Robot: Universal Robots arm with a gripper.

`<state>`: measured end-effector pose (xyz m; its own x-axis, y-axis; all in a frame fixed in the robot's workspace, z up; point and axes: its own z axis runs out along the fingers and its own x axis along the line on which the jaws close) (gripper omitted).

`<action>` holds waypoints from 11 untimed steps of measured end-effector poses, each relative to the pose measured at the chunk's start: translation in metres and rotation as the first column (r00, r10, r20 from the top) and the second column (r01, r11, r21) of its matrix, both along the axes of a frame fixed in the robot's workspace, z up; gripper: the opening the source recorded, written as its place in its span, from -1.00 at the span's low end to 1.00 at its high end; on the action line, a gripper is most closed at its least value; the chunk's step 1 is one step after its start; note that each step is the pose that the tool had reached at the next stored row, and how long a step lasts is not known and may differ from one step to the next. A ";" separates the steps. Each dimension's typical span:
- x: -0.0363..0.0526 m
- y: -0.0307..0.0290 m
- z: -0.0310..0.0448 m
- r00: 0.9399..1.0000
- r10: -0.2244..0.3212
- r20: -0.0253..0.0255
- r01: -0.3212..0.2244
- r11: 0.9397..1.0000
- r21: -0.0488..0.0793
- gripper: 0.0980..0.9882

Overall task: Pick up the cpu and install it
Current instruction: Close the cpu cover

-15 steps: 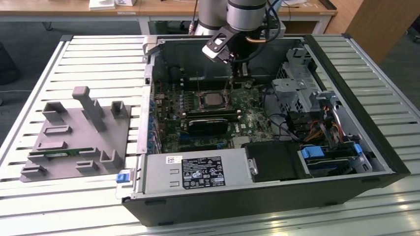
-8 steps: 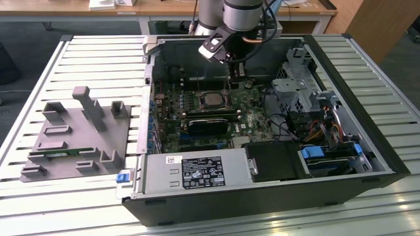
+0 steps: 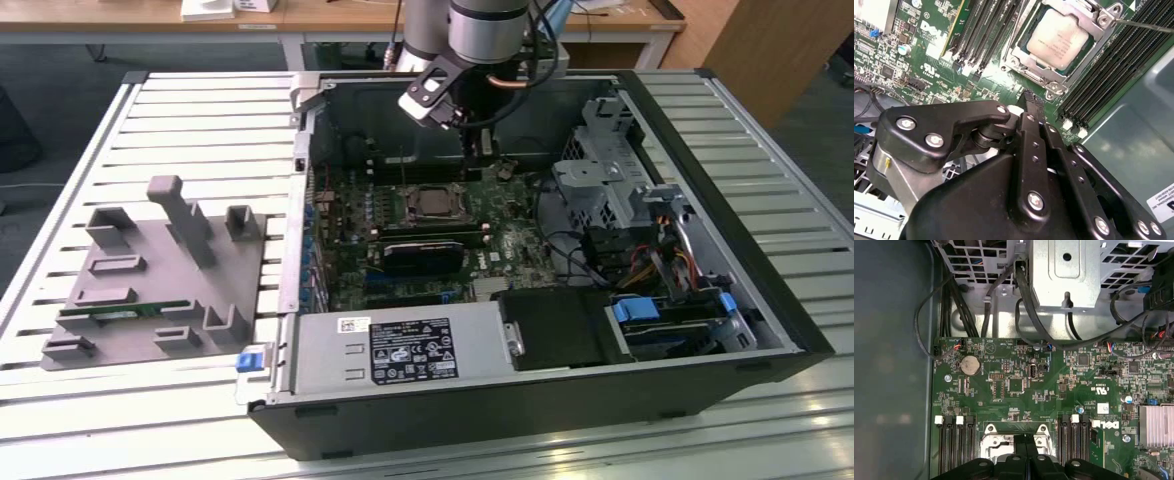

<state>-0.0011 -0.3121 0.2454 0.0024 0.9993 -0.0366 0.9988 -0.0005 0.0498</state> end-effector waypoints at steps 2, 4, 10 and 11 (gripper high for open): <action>-0.0008 0.0000 -0.0001 1.000 0.000 0.000 0.000 1.000 0.000 -0.98; -0.0015 0.0000 -0.0004 1.000 0.000 0.000 0.000 1.000 0.000 -0.98; -0.0041 -0.0009 -0.0018 1.000 0.000 0.000 0.000 1.000 0.000 -0.98; -0.0045 -0.0009 -0.0019 1.000 0.000 0.000 0.000 1.000 0.000 -0.98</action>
<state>-0.0056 -0.3130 0.2436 0.0023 0.9993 -0.0367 0.9988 -0.0005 0.0498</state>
